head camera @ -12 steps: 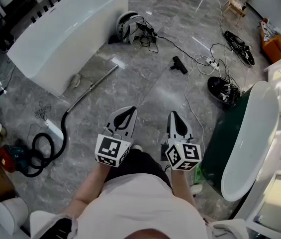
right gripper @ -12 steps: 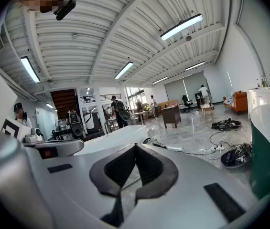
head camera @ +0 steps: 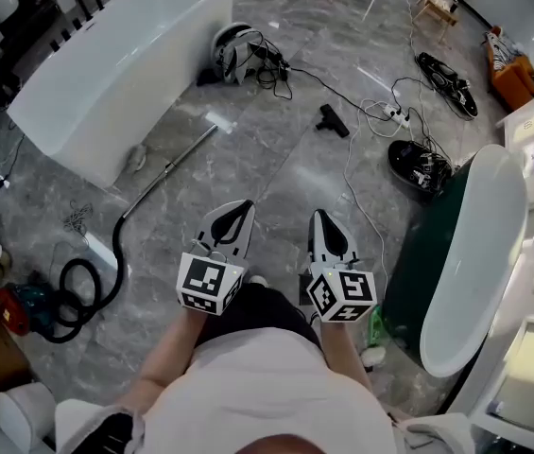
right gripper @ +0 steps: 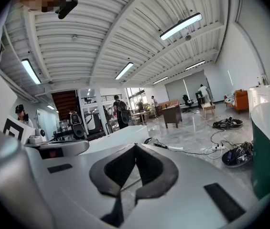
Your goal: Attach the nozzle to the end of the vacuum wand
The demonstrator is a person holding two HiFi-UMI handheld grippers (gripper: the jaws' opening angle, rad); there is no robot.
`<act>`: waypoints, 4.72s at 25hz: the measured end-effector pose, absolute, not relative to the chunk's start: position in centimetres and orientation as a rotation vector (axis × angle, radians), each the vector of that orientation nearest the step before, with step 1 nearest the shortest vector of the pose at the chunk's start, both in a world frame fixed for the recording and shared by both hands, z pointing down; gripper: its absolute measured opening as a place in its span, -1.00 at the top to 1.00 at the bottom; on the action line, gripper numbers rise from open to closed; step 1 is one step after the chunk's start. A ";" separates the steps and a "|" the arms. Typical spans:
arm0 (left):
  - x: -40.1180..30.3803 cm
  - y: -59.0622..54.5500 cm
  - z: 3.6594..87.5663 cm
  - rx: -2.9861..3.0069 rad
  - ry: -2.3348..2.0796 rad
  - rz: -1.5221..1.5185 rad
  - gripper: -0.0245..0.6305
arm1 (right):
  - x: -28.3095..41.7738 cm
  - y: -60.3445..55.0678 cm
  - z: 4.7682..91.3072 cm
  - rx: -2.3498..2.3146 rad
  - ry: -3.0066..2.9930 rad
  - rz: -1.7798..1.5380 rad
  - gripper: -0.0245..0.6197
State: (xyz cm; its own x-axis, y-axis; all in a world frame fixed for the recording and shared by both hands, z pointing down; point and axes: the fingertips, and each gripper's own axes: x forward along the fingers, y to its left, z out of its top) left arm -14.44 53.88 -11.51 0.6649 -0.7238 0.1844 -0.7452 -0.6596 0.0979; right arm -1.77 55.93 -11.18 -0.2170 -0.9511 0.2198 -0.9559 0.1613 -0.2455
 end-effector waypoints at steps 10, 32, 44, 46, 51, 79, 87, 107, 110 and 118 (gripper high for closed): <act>-13.4 53.6 -11.2 2.694 -1.211 0.173 0.89 | 0.3 56.0 -11.5 2.008 -2.404 0.514 0.88; -12.0 53.2 -9.3 2.630 -1.311 0.141 0.89 | 4.1 55.2 -10.5 2.022 -2.408 0.446 0.88; -12.5 48.4 -8.6 2.598 -1.366 0.147 0.89 | 3.2 50.2 -10.3 1.969 -2.422 0.386 0.88; -12.5 47.1 -8.4 2.590 -1.368 0.151 0.89 | 3.6 49.0 -10.2 1.981 -2.419 0.396 0.88; -11.8 43.8 -8.8 2.617 -1.326 0.137 0.89 | 4.6 45.5 -10.1 2.005 -2.413 0.443 0.88; -10.4 21.1 -9.0 2.678 -1.119 0.187 0.89 | 5.1 24.2 -9.0 2.071 -2.303 0.549 0.88; -10.1 18.9 -8.1 2.689 -1.067 0.161 0.89 | 5.1 22.0 -9.0 2.099 -2.293 0.493 0.88; -8.8 10.1 -6.4 2.570 -1.196 0.176 0.89 | 9.1 11.8 -8.3 2.021 -2.330 0.513 0.88; -7.9 7.1 -7.1 2.552 -1.250 0.127 0.89 | 10.3 8.9 -8.6 1.980 -2.375 0.520 0.88; -4.0 -0.3 -7.8 2.546 -1.315 0.123 0.89 | 13.8 1.0 -9.1 1.908 -2.433 0.520 0.88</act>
